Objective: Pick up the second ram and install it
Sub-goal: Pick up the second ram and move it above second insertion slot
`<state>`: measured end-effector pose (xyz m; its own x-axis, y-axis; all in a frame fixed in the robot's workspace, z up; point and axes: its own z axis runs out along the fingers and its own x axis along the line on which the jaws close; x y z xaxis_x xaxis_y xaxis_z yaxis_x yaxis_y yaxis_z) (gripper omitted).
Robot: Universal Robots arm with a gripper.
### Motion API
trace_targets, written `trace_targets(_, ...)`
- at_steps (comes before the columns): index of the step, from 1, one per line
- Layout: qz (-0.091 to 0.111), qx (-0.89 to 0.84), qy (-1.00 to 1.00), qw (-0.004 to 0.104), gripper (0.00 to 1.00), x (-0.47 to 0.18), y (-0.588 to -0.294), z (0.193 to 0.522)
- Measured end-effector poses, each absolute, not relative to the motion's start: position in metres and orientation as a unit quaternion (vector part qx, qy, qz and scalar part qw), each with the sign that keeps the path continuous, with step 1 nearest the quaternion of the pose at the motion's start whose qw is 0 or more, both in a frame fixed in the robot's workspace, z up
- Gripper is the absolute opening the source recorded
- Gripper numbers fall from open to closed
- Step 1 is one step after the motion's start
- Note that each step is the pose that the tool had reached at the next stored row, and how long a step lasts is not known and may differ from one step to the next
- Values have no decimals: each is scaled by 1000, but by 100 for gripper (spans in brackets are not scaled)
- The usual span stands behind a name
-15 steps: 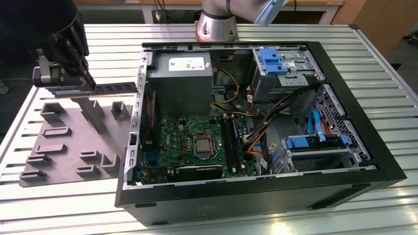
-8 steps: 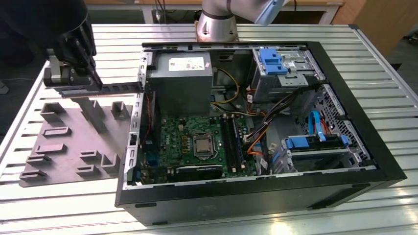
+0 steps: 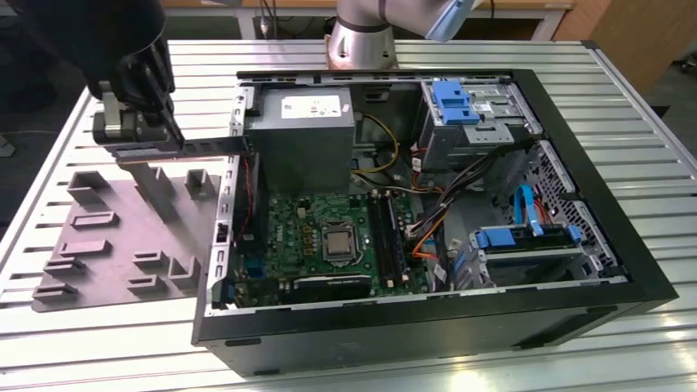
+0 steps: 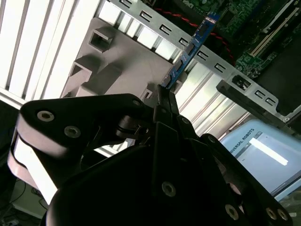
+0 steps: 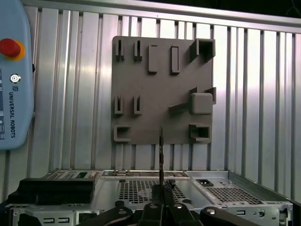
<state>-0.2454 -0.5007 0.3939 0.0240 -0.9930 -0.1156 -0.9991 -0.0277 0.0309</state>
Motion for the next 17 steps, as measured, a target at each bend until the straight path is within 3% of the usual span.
trace_targets(17, 52, -715, 697, 29, 11, -226, -501, 394)
